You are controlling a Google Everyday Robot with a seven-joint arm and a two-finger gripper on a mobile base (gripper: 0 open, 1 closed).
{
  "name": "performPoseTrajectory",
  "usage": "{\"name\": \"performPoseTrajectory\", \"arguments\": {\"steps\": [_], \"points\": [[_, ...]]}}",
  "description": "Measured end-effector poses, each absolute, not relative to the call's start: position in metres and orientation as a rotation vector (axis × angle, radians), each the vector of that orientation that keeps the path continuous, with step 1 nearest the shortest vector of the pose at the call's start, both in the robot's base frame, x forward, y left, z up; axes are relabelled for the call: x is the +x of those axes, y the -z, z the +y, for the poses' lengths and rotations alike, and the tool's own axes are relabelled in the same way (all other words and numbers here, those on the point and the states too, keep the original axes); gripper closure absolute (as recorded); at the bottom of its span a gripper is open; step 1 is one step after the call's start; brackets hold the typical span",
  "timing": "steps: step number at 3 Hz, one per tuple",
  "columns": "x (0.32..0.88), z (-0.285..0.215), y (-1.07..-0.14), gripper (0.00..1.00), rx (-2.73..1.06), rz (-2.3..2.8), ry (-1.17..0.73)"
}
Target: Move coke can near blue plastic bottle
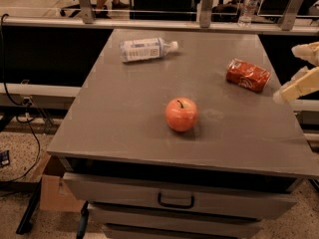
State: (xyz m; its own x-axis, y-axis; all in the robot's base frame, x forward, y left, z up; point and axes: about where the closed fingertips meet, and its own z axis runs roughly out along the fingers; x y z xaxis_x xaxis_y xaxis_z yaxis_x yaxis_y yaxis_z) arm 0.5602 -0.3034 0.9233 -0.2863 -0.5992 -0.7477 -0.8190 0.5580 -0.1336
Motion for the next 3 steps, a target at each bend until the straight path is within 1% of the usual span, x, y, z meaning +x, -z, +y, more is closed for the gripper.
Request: {"name": "performPoseTrajectory", "arguments": {"steps": [1, 3], "points": [[0.566, -0.309, -0.912, 0.00, -1.058, 2.024, -0.338], [0.604, -0.328, -0.890, 0.00, -0.906, 1.992, -0.294]]}}
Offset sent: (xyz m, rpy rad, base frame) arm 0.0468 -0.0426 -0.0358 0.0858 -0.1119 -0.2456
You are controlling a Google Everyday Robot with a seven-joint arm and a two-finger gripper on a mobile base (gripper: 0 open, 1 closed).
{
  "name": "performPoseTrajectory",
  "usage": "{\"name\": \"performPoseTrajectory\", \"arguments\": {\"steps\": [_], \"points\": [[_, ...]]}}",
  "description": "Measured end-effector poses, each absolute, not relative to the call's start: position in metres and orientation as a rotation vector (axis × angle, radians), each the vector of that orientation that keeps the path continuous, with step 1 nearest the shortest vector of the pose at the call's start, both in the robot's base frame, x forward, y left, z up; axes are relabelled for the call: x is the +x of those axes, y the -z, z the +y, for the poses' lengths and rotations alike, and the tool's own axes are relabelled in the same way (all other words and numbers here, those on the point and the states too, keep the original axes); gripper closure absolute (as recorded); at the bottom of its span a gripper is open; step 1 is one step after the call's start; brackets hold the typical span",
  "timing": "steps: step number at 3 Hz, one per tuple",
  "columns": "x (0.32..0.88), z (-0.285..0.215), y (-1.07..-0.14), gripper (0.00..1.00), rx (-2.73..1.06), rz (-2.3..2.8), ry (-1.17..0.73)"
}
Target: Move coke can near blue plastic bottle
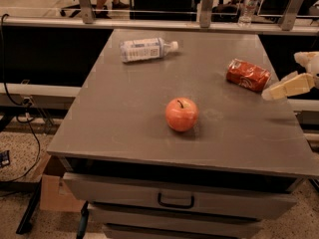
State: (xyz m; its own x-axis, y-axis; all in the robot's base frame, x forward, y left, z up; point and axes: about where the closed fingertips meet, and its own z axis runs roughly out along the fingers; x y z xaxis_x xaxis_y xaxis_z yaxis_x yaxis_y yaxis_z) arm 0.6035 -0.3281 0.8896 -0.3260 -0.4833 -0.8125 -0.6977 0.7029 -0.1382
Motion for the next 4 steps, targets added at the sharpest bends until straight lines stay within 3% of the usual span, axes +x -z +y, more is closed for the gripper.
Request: {"name": "performPoseTrajectory", "arguments": {"steps": [2, 3, 4], "points": [[0.627, -0.305, -0.873, 0.00, -0.942, 1.958, -0.402], [0.631, -0.294, -0.863, 0.15, -0.969, 1.962, -0.454], [0.633, -0.291, -0.855, 0.38, -0.993, 1.975, -0.480]]}}
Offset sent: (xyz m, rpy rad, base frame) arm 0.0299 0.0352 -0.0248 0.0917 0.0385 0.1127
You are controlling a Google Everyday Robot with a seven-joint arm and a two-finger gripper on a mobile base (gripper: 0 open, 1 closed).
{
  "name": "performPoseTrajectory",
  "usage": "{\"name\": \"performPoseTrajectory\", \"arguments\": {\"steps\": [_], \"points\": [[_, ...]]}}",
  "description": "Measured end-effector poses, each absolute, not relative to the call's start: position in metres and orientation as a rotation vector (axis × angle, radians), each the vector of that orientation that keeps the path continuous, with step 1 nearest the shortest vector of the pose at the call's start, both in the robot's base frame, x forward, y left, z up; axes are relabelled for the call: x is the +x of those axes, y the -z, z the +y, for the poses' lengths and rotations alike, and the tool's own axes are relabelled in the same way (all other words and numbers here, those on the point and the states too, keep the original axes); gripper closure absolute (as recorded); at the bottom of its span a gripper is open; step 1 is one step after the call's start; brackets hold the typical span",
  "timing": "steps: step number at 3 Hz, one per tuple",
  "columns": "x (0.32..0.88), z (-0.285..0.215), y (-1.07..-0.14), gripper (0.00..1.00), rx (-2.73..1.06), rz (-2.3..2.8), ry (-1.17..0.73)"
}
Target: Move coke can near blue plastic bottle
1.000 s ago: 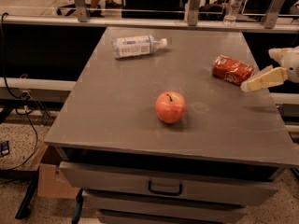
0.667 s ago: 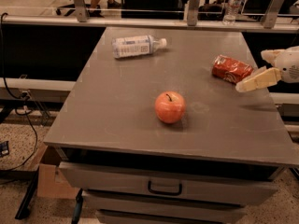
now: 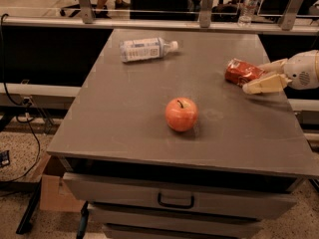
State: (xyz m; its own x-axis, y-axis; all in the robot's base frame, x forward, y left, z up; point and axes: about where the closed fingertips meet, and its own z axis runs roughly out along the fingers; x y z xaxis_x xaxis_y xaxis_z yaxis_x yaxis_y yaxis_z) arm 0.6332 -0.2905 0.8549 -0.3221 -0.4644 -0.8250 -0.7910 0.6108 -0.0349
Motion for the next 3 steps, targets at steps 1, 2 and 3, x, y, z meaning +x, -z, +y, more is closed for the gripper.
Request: {"name": "performPoseTrajectory", "arguments": {"steps": [1, 2, 3], "points": [[0.640, -0.278, -0.857, 0.62, -1.016, 1.959, -0.501], [0.663, -0.231, -0.877, 0.93, -1.035, 1.917, -0.530], [0.683, -0.180, -0.880, 1.00, -1.072, 1.909, -0.578]]}}
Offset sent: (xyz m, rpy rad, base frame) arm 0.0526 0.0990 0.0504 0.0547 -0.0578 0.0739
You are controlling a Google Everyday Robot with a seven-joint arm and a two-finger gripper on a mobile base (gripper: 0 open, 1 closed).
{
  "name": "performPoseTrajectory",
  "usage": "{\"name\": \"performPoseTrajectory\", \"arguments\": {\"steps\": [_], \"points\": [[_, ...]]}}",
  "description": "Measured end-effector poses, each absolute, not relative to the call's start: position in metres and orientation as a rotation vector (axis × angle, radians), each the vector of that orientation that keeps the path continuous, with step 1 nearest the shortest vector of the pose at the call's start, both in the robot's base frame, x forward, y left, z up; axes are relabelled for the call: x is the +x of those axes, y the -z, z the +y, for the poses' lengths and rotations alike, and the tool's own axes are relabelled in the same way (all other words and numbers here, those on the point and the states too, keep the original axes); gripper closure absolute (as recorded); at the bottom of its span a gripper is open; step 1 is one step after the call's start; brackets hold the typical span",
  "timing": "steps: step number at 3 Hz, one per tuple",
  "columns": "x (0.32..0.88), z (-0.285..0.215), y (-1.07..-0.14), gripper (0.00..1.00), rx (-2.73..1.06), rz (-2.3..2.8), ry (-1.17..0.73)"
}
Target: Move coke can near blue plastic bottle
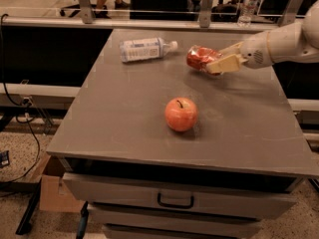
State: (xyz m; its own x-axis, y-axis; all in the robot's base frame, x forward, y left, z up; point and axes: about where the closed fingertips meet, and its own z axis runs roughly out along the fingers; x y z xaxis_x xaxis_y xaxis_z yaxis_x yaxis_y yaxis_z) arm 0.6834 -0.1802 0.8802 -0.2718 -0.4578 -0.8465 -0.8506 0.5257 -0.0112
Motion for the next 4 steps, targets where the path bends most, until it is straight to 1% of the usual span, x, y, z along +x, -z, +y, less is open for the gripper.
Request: {"name": "performPoseTrajectory", "arguments": {"steps": [2, 3, 4], "points": [[0.699, -0.122, -0.873, 1.00, -1.117, 1.901, -0.648], [0.707, -0.103, -0.871, 0.87, -1.112, 1.907, -0.657], [0.713, -0.089, -0.870, 0.64, -1.098, 1.908, -0.669]]}}
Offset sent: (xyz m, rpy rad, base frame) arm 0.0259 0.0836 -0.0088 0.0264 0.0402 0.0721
